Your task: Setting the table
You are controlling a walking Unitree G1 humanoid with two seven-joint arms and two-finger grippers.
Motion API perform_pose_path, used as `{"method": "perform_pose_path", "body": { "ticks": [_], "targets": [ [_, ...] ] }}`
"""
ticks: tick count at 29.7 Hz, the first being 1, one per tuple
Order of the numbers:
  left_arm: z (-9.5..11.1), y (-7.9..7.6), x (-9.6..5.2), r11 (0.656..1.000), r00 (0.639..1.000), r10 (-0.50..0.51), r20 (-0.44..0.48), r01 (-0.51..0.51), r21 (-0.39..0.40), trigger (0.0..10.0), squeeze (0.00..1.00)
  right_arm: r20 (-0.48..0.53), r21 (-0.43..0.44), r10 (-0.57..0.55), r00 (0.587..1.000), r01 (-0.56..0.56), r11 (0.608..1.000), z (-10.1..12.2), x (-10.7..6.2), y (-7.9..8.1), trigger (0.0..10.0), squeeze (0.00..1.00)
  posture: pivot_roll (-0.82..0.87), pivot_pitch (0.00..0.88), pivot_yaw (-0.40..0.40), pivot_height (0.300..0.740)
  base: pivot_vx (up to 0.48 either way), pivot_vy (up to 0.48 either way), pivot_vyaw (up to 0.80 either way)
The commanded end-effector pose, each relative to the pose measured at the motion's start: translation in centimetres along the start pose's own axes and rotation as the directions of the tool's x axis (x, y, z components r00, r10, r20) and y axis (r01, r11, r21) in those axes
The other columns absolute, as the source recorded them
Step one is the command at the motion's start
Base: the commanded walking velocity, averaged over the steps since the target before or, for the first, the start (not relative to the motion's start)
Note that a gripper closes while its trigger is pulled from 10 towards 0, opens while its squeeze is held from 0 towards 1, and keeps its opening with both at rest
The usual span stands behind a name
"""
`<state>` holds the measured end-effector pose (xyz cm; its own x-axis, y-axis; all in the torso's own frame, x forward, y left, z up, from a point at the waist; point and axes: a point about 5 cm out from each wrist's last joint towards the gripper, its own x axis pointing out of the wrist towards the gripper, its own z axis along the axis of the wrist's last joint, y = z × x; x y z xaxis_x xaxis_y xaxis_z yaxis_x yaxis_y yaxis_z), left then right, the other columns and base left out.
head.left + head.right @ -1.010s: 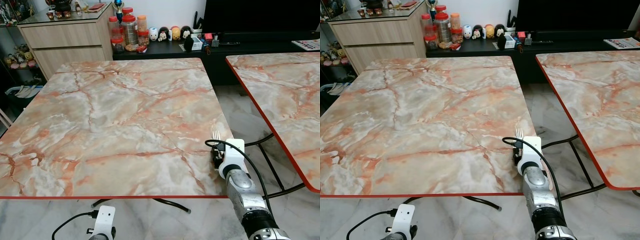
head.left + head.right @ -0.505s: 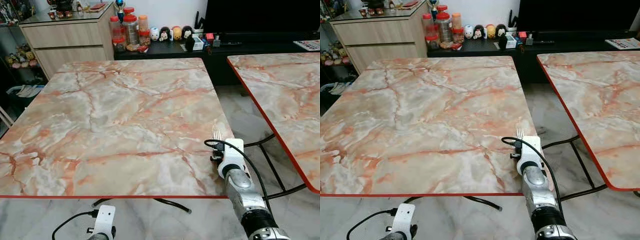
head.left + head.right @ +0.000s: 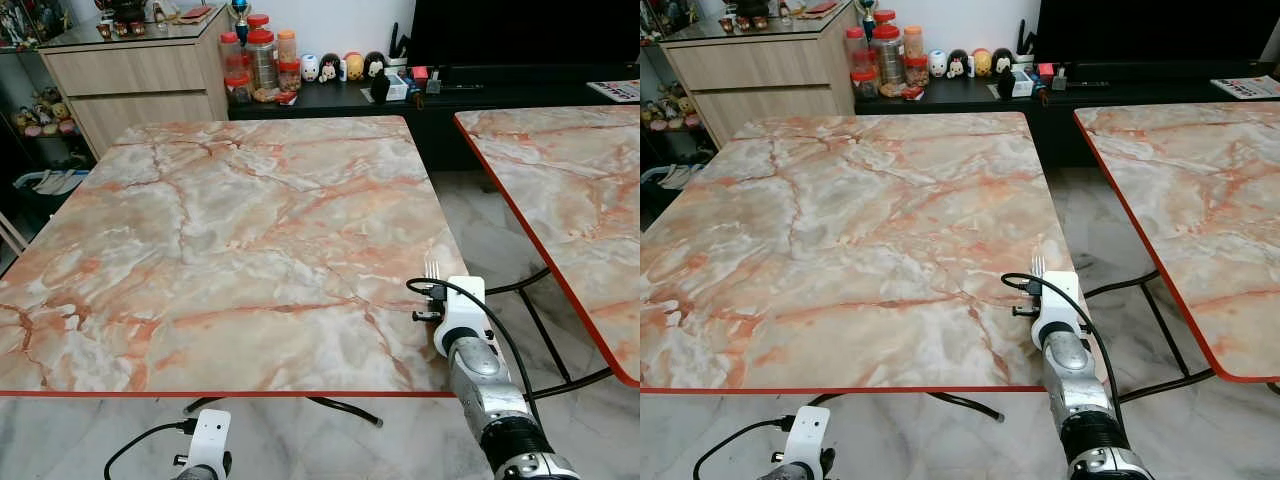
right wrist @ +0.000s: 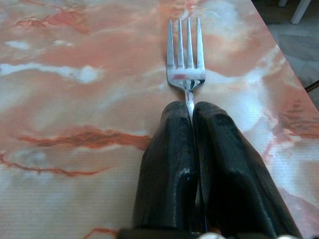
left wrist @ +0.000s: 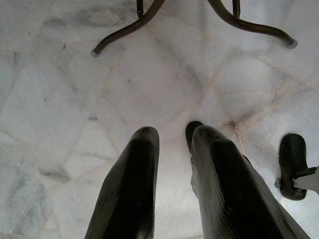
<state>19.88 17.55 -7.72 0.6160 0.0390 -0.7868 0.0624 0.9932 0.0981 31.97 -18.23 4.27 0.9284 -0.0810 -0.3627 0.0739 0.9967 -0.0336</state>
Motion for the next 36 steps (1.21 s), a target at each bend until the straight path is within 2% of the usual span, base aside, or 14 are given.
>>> {"method": "perform_pose_path", "body": {
  "ticks": [1,6,9,10,11,12,17,19,24,36],
  "targets": [
    [0.0,0.4,0.0,1.0,1.0,0.008,-0.011,-0.008,-0.005,10.0,0.0,-0.008,0.006,0.012,1.0,-0.012,1.0,-0.1,0.1,0.3,0.0,0.0,-0.05,0.0,0.038,0.74,0.0,0.0,0.0],
    [0.1,0.3,0.0,1.0,1.0,0.007,-0.008,-0.008,-0.005,10.0,0.0,0.051,0.016,0.046,0.998,-0.047,0.999,0.6,0.0,0.9,0.0,0.0,-0.06,0.0,0.038,0.74,0.0,0.0,0.0],
    [0.2,0.3,0.1,1.0,1.0,0.01,-0.005,-0.01,-0.004,10.0,0.0,0.154,0.052,0.061,0.986,-0.069,0.996,2.0,-0.1,1.2,0.0,0.0,-0.06,0.0,0.037,0.74,0.0,0.0,0.0],
    [0.2,0.3,0.1,1.0,1.0,0.011,-0.005,-0.011,-0.005,10.0,0.0,0.182,0.062,0.068,0.981,-0.081,0.995,2.4,-0.2,1.3,9.4,0.0,-0.06,0.0,0.037,0.74,0.0,0.0,0.0],
    [0.2,0.3,0.1,1.0,1.0,0.012,-0.004,-0.012,-0.005,10.0,0.0,0.191,0.063,0.072,0.979,-0.085,0.994,2.5,-0.2,1.4,9.4,0.0,-0.06,0.0,0.037,0.74,0.0,0.0,0.0],
    [0.2,0.3,0.1,1.0,1.0,0.012,-0.004,-0.012,-0.005,10.0,0.0,0.203,0.068,0.076,0.976,-0.091,0.993,2.7,-0.3,1.4,10.0,0.0,-0.06,0.0,0.037,0.74,0.0,0.0,0.0],
    [0.1,0.3,0.0,1.0,1.0,0.014,-0.006,-0.014,-0.004,10.0,0.0,0.25,0.087,0.089,0.964,-0.114,0.99,3.1,-0.5,1.7,10.0,0.0,-0.06,0.0,0.036,0.74,0.0,0.0,0.0],
    [0.1,0.3,0.0,1.0,1.0,0.02,-0.001,-0.02,-0.008,10.0,0.0,0.277,0.078,0.123,0.953,-0.15,0.986,3.2,-0.8,2.3,10.0,0.0,-0.06,0.0,0.034,0.74,0.0,0.0,0.0],
    [0.1,0.4,0.0,0.999,0.999,0.031,0.005,-0.031,-0.015,10.0,0.0,0.274,0.073,0.137,0.952,-0.162,0.984,2.8,-1.0,2.8,10.0,0.0,-0.06,0.0,0.032,0.74,0.0,0.0,0.0],
    [0.0,0.7,-0.1,0.998,0.998,0.054,0.015,-0.055,0.029,10.0,0.0,0.282,0.066,0.16,0.946,-0.185,0.98,2.7,-1.1,3.4,10.0,0.0,-0.06,0.0,0.029,0.74,0.0,-0.051,0.0]
  ]
}}
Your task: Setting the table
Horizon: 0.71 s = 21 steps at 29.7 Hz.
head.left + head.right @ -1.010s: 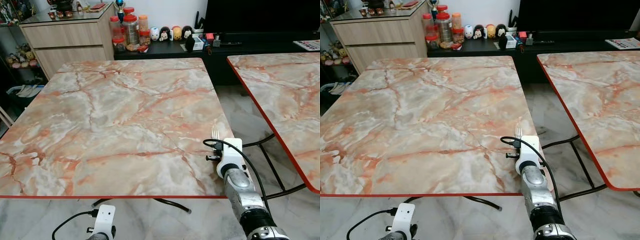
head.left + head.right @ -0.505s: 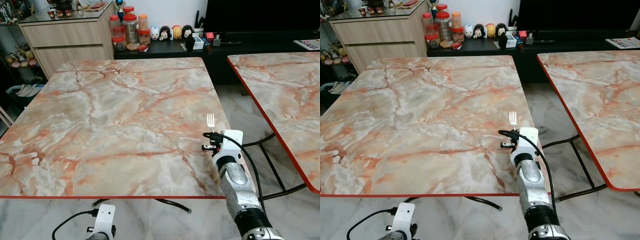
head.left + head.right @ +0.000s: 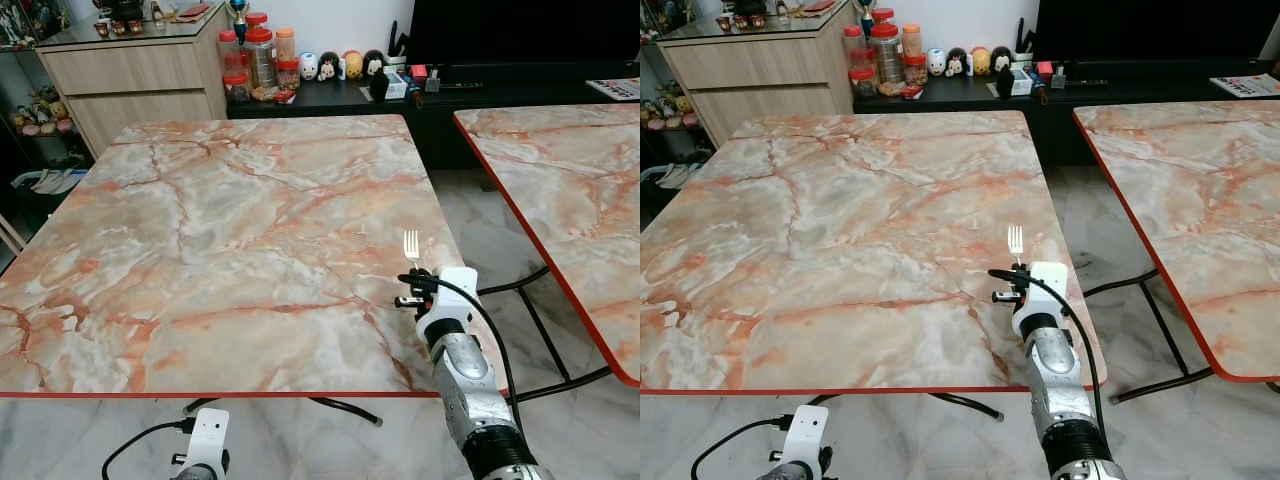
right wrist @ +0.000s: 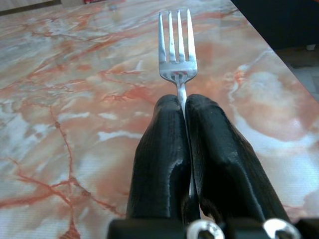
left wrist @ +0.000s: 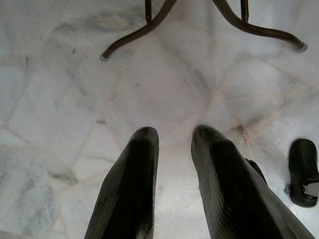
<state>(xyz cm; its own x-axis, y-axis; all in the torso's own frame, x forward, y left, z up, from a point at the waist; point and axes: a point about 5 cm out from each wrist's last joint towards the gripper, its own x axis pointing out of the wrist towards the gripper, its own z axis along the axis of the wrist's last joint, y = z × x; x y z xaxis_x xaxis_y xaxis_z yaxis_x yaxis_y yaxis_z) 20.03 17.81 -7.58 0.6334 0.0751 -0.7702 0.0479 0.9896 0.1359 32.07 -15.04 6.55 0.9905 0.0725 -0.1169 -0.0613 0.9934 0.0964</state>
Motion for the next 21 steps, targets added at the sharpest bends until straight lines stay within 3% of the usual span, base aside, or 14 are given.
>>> {"method": "perform_pose_path", "body": {
  "ticks": [1,21],
  "targets": [
    [-0.18,0.44,-0.03,1.0,1.0,0.016,-0.005,-0.016,0.017,10.0,0.0,0.031,-0.005,0.016,0.999,-0.016,1.0,0.58,0.06,0.31,10.0,0.0,-0.06,0.0,0.029,0.74,0.0,-0.337,0.0],
    [-0.14,0.16,-0.02,1.0,1.0,0.013,-0.004,-0.013,0.007,10.0,0.0,0.041,-0.041,0.007,0.999,-0.006,0.999,1.07,0.17,-0.45,10.0,0.0,-0.06,0.0,0.02,0.74,0.0,-0.337,0.0]
  ]
}}
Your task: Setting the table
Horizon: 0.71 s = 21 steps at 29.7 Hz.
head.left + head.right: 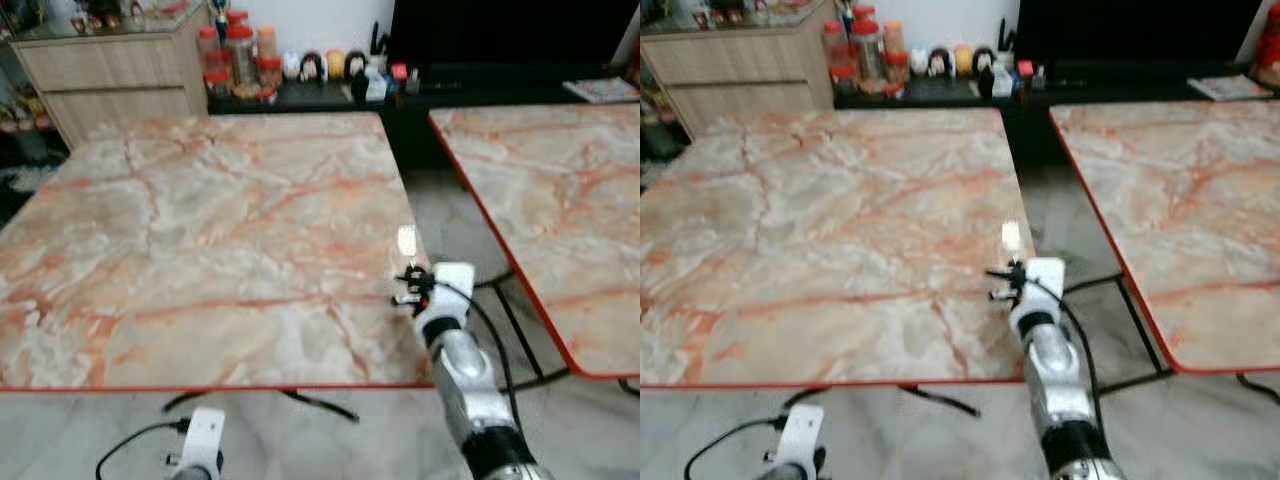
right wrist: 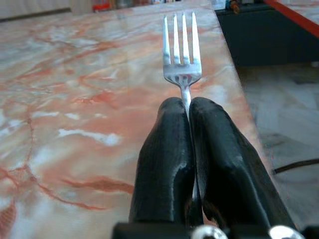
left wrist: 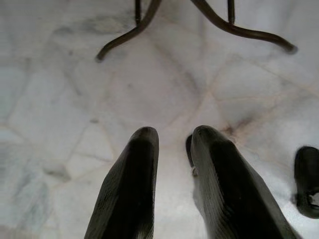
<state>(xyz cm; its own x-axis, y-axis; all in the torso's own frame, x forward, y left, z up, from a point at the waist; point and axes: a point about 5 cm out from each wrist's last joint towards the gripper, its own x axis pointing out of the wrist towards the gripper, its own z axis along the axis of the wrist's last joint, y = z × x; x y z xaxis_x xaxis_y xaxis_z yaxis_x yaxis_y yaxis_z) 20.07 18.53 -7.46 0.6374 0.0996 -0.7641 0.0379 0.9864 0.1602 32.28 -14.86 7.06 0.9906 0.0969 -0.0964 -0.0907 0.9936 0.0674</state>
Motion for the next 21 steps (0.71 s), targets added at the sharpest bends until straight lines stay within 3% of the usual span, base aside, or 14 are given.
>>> {"method": "perform_pose_path", "body": {
  "ticks": [1,6,21],
  "targets": [
    [-0.2,-0.6,0.0,1.0,1.0,-0.011,-0.009,0.011,-0.002,10.0,0.0,0.023,-0.01,-0.021,1.0,0.021,1.0,0.5,0.0,-0.7,10.0,0.0,-0.06,0.0,0.02,0.74,0.0,-0.326,0.0],
    [-0.1,-0.5,0.0,1.0,1.0,-0.009,-0.009,0.009,-0.001,10.0,0.0,0.022,-0.01,-0.024,0.999,0.024,1.0,0.5,0.0,-0.8,10.0,0.0,-0.06,0.0,0.02,0.74,0.0,-0.319,0.0],
    [-0.1,-0.3,0.0,1.0,1.0,-0.004,-0.012,0.004,-0.015,10.0,0.0,0.023,-0.012,-0.108,0.994,0.108,0.994,0.5,-0.1,-2.0,10.0,0.0,-0.06,0.0,0.025,0.74,0.0,0.0,0.0]
  ]
}}
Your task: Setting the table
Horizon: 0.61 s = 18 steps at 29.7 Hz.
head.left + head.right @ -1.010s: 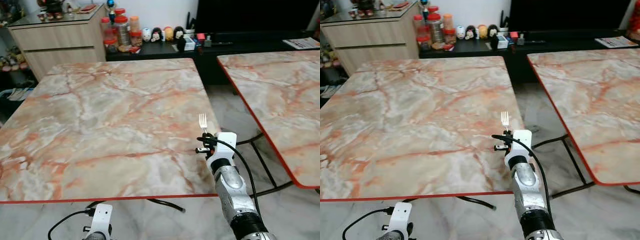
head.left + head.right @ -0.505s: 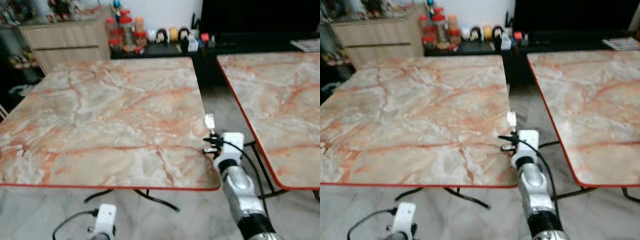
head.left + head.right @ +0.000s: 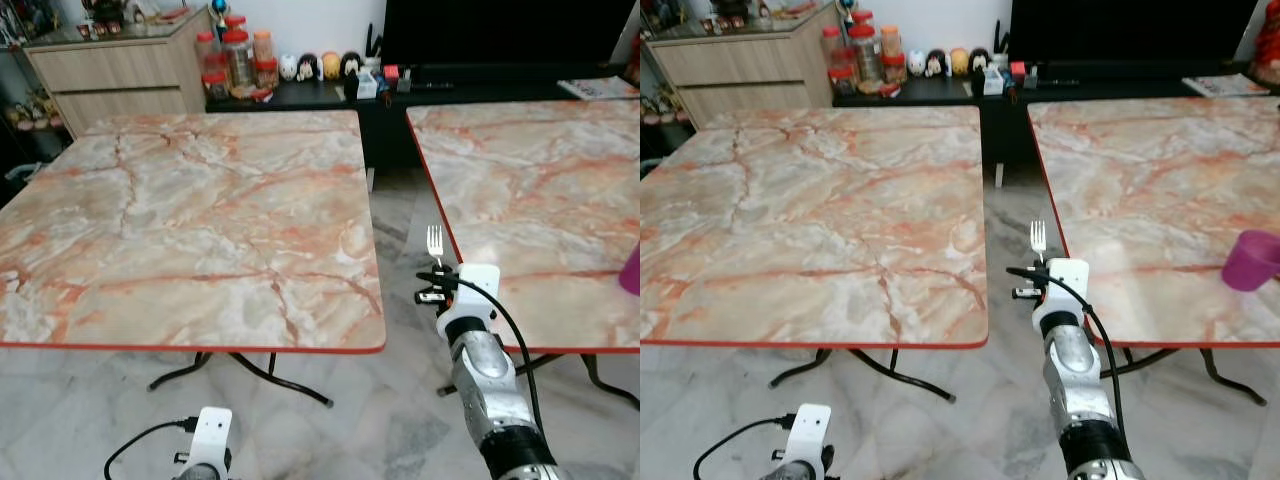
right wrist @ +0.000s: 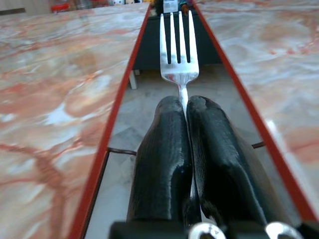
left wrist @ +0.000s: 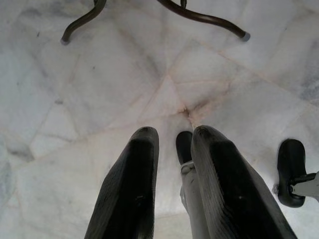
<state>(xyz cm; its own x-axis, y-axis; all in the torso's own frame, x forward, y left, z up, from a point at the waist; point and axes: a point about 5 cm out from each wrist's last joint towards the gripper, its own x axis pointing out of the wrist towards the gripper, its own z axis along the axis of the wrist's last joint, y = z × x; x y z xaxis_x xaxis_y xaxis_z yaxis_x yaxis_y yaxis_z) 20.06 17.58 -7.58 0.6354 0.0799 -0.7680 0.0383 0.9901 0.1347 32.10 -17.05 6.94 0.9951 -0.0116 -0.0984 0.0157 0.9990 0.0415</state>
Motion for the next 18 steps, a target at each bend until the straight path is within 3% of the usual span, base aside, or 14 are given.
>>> {"method": "perform_pose_path", "body": {
  "ticks": [1,7,13,18],
  "targets": [
    [-0.1,0.7,0.0,1.0,1.0,0.016,-0.011,-0.016,0.001,10.0,0.0,0.012,0.002,-0.004,1.0,0.004,1.0,0.4,0.3,0.1,10.0,0.0,-0.06,0.0,0.026,0.74,0.0,0.0,0.0],
    [-0.3,0.7,0.0,1.0,1.0,0.012,-0.015,-0.012,0.001,10.0,0.0,-0.071,0.001,-0.042,0.997,0.042,0.999,-1.5,-0.2,-0.6,10.0,0.0,-0.06,0.0,0.028,0.74,0.0,0.0,0.0],
    [-0.4,0.6,-0.1,1.0,1.0,0.006,-0.018,-0.006,-0.002,10.0,0.0,-0.227,-0.064,-0.157,0.961,0.146,0.987,-5.5,-2.3,-2.7,10.0,0.0,-0.05,0.0,0.025,0.74,0.0,0.0,0.0],
    [-0.5,0.6,-0.1,1.0,1.0,0.004,-0.019,-0.004,0.0,10.0,0.0,-0.295,-0.078,-0.184,0.937,0.168,0.983,-7.4,-3.6,-3.6,10.0,0.0,-0.06,0.0,0.028,0.74,0.0,0.0,0.0]
  ]
}}
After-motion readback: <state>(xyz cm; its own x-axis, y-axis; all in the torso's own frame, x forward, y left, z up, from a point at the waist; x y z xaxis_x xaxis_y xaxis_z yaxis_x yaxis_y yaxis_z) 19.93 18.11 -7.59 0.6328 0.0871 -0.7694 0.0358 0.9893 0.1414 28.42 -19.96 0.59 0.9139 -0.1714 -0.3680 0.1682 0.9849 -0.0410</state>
